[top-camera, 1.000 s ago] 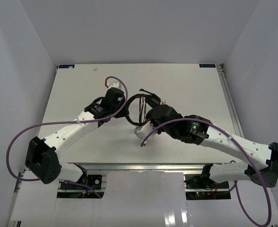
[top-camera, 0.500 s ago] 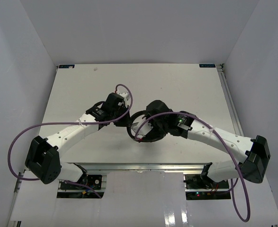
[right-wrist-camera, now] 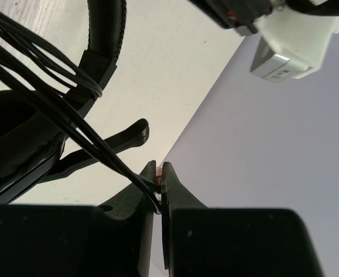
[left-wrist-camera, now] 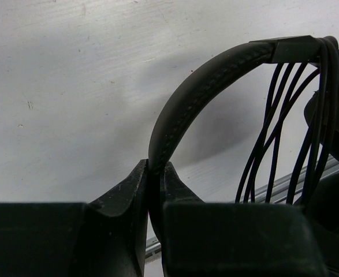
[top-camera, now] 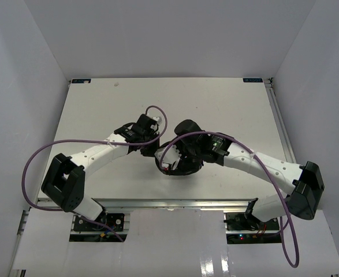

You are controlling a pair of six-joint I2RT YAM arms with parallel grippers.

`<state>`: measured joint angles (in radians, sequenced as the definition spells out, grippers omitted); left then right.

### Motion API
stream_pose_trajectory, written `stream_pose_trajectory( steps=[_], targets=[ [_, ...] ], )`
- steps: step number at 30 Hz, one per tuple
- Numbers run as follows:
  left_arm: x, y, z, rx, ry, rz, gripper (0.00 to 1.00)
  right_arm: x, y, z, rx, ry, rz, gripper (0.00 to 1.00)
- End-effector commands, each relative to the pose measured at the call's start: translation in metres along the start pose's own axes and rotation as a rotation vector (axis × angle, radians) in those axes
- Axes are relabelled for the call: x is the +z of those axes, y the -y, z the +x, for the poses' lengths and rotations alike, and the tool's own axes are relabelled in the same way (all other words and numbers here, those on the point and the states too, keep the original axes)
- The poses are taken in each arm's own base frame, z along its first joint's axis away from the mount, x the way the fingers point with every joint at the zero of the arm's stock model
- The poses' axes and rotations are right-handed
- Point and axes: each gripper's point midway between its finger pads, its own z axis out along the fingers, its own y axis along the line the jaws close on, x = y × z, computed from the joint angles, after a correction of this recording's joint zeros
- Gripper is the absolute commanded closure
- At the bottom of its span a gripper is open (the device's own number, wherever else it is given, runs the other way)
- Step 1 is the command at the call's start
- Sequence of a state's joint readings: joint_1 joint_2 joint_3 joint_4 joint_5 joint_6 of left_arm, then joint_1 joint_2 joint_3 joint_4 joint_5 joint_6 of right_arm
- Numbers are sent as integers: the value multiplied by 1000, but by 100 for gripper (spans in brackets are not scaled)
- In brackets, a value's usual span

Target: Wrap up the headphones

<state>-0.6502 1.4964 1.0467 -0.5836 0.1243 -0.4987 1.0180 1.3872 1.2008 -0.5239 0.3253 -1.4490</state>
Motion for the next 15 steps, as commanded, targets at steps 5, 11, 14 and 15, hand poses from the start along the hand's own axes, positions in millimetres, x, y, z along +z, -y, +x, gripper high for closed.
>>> stream_pose_trajectory(
  steps=[5,11,14,15],
  targets=[
    [-17,26,-24,0,61,88,100,-4,24,1,97,20,94,92],
    [-27,36,-22,1,55,142,100,7,10,-2,99,24,58,88],
    [-29,37,-20,-1,54,151,100,9,12,-4,100,27,55,85],
    [-29,37,-18,-2,48,151,100,10,11,-4,99,28,50,84]
  ],
)
